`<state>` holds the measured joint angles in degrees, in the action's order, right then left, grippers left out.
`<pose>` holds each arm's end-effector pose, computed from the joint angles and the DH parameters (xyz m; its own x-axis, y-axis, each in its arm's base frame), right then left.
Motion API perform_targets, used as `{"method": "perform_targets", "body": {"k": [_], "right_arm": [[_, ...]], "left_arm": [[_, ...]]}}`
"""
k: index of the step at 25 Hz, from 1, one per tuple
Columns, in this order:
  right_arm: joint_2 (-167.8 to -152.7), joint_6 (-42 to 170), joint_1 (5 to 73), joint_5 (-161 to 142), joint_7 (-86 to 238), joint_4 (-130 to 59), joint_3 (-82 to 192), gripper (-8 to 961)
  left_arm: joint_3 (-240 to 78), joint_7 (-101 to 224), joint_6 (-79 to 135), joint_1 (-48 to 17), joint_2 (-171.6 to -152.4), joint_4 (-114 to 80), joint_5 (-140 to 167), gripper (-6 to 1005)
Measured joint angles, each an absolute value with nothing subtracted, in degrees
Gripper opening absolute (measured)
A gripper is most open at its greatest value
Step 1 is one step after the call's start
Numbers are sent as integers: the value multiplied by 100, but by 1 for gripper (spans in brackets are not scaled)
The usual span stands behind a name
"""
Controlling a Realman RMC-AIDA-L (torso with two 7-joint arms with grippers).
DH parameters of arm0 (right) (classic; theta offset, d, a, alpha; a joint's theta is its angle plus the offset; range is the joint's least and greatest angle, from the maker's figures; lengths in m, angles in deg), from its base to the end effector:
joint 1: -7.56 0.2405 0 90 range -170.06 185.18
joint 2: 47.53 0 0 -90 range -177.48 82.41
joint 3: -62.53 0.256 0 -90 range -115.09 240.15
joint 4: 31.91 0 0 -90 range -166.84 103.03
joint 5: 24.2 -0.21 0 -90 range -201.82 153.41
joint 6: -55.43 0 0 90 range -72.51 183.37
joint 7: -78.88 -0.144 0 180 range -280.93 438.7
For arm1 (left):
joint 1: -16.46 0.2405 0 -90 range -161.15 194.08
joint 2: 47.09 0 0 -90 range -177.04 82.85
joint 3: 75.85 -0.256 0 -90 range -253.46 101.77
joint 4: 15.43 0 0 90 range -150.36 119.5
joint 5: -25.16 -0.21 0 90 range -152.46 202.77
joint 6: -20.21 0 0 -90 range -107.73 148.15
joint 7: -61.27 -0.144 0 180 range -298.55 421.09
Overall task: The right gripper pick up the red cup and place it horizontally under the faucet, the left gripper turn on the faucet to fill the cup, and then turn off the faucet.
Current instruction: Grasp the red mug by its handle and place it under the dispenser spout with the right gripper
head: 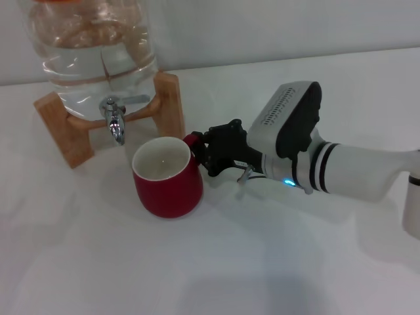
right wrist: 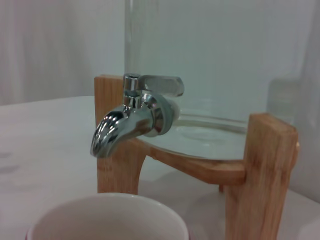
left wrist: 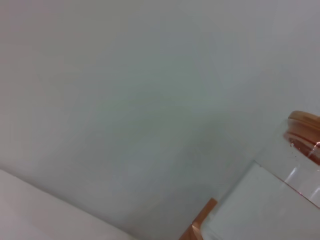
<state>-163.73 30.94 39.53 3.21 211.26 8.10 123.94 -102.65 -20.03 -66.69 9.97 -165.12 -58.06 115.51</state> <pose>0.1983 0.3772 -0.1060 0.8883 -0.1715 -0.4260 -0.4018 -0.7395 -0.5401 -0.3740 0.2389 0.1047 0.1818 0.3430 0.9216 0.9471 -0.3133 -0.0702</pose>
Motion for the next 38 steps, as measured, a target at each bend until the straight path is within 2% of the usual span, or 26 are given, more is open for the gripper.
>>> {"method": "perform_targets", "body": {"k": [25,38], "right_arm": [[-16372,3554,4670,-143,21120,809,11657,101],[-16372,3902,4699,-542,21203,690,11692,101]], "left_arm": [[-10265,-2003,-6703,996,-16522,-5806,11550,801],[-10230,-2003,-6831,1032,-16521,-5806,11550,801]]}}
